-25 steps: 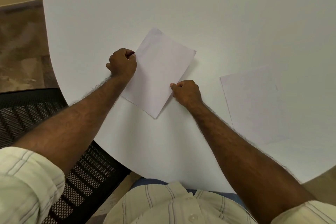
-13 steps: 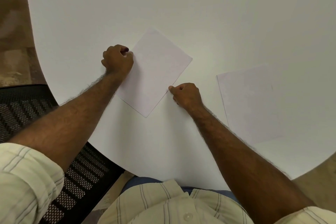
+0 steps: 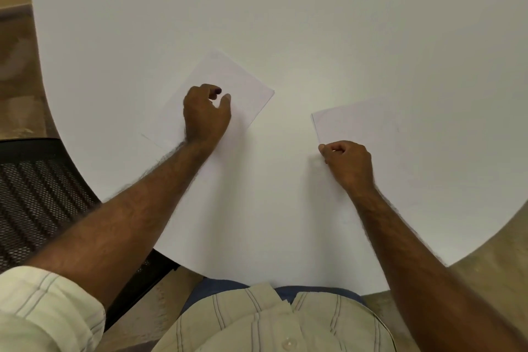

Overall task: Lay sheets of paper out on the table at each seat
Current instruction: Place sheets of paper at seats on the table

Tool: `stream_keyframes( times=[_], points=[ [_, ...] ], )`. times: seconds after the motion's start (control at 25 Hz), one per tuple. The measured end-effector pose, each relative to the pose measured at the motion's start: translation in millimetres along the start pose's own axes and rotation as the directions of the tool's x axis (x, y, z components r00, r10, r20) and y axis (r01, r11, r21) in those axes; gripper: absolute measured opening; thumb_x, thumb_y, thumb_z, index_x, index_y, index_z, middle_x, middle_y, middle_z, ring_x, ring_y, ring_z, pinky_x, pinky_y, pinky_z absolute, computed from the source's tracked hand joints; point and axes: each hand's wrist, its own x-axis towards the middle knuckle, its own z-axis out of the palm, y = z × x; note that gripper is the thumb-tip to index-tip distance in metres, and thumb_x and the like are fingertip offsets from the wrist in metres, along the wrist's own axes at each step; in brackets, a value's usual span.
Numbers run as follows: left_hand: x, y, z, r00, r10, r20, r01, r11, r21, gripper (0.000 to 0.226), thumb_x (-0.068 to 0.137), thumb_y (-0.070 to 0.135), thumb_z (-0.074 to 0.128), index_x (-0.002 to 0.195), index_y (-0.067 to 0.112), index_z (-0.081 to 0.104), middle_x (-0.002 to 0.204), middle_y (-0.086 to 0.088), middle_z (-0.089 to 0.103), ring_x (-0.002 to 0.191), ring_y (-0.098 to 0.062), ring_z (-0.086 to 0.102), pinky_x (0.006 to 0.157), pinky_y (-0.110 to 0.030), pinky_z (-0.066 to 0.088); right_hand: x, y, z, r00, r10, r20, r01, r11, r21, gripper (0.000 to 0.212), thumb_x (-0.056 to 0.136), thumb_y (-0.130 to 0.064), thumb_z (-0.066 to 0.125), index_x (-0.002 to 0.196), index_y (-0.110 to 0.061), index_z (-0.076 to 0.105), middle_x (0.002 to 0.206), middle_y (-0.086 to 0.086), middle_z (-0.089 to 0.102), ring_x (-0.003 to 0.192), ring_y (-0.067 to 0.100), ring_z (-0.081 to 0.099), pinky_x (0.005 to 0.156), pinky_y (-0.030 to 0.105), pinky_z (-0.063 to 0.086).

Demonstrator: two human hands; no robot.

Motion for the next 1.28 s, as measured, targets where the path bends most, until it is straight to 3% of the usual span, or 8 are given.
stream_keyframes(
  times=[0.08, 0.2, 0.32, 0.48, 0.68, 0.76, 0.88, 1.28],
  points=[
    [-27.9, 19.4, 15.7, 1.0, -0.001, 0.014, 0.002, 1.0, -0.026, 0.029, 0.092, 0.029, 0.072, 0.112, 0.008, 0.073, 0.106, -0.009, 0.07, 0.095, -0.024, 0.066, 0.078, -0.015, 0.045, 2.6, 24.2, -22.9, 0.998, 0.003, -0.062, -0.003, 1.0, -0.009, 0.027, 0.095, -0.041, 0.074, 0.099, -0.016, 0.083, 0.096, -0.001, 0.082, 0.095, 0.022, 0.075, 0.088, 0.035, 0.059],
    [-68.9, 40.9, 38.6, 0.999, -0.038, 0.037, 0.039, 0.999, -0.029, 0.027, 0.092, 0.029, 0.072, 0.109, 0.008, 0.073, 0.102, -0.008, 0.071, 0.092, -0.024, 0.066, 0.079, -0.022, 0.045, 9.1, 55.3, -51.2, 0.995, -0.016, -0.095, 0.015, 1.0, -0.021, 0.025, 0.095, -0.039, 0.074, 0.102, -0.017, 0.082, 0.094, -0.003, 0.079, 0.095, 0.021, 0.074, 0.085, 0.033, 0.056],
    [-110.8, 62.1, 61.5, 0.996, -0.068, 0.063, 0.068, 0.998, 0.007, 0.026, 0.092, 0.032, 0.071, 0.106, 0.01, 0.073, 0.096, -0.004, 0.071, 0.088, -0.018, 0.063, 0.077, -0.018, 0.038, 15.2, 83.8, -77.1, 0.995, -0.056, -0.077, 0.056, 0.998, -0.007, 0.027, 0.094, -0.035, 0.077, 0.112, -0.016, 0.08, 0.094, -0.003, 0.076, 0.094, 0.02, 0.071, 0.086, 0.031, 0.053],
    [-159.1, 87.1, 93.9, 0.984, -0.158, 0.084, 0.155, 0.987, 0.041, 0.029, 0.091, 0.039, 0.07, 0.105, 0.014, 0.072, 0.092, 0.001, 0.071, 0.084, -0.011, 0.06, 0.078, -0.026, 0.048, 28.6, 115.1, -103.8, 0.985, -0.083, -0.152, 0.079, 0.996, -0.038, 0.031, 0.094, -0.032, 0.077, 0.119, -0.014, 0.077, 0.106, 0.005, 0.077, 0.103, 0.026, 0.07, 0.095, 0.037, 0.054],
    [-200.6, 115.6, 140.1, 0.925, -0.356, 0.132, 0.344, 0.933, 0.108, 0.054, 0.085, 0.063, 0.065, 0.113, 0.017, 0.069, 0.099, 0.002, 0.073, 0.096, -0.02, 0.068, 0.092, -0.041, 0.055, 53.6, 140.7, -125.2, 0.981, -0.049, -0.186, 0.036, 0.997, -0.071, 0.043, 0.095, -0.04, 0.074, 0.126, -0.01, 0.073, 0.117, 0.009, 0.075, 0.113, 0.029, 0.068, 0.102, 0.042, 0.052],
    [-209.7, 124.6, 155.2, 0.9, -0.408, 0.153, 0.393, 0.912, 0.121, 0.064, 0.081, 0.068, 0.067, 0.116, 0.015, 0.066, 0.108, -0.001, 0.071, 0.1, -0.022, 0.066, 0.09, -0.039, 0.054, 61.6, 144.4, -127.7, 0.988, -0.068, -0.14, 0.055, 0.994, -0.098, 0.05, 0.095, -0.044, 0.074, 0.13, -0.009, 0.07, 0.124, 0.01, 0.073, 0.117, 0.03, 0.068, 0.104, 0.042, 0.052],
    [-216.5, 136.2, 171.9, 0.872, -0.451, 0.191, 0.433, 0.892, 0.131, 0.068, 0.078, 0.064, 0.073, 0.117, 0.01, 0.061, 0.113, -0.003, 0.064, 0.1, -0.022, 0.059, 0.08, -0.033, 0.045, 70.2, 146.2, -128.1, 0.993, -0.085, -0.077, 0.077, 0.992, -0.102, 0.057, 0.092, -0.048, 0.077, 0.135, -0.011, 0.066, 0.131, 0.012, 0.069, 0.122, 0.032, 0.066, 0.105, 0.043, 0.051],
    [-215.1, 145.3, 187.6, 0.826, -0.546, 0.141, 0.542, 0.838, 0.071, 0.056, 0.084, 0.045, 0.079, 0.119, 0.008, 0.056, 0.107, 0.001, 0.055, 0.094, -0.018, 0.053, 0.077, -0.029, 0.042, 85.5, 137.2, -124.6, 1.0, -0.002, -0.002, 0.002, 1.0, -0.006, 0.057, 0.087, -0.046, 0.08, 0.13, -0.015, 0.06, 0.132, 0.01, 0.068, 0.122, 0.033, 0.065, 0.097, 0.037, 0.049]
  ],
)
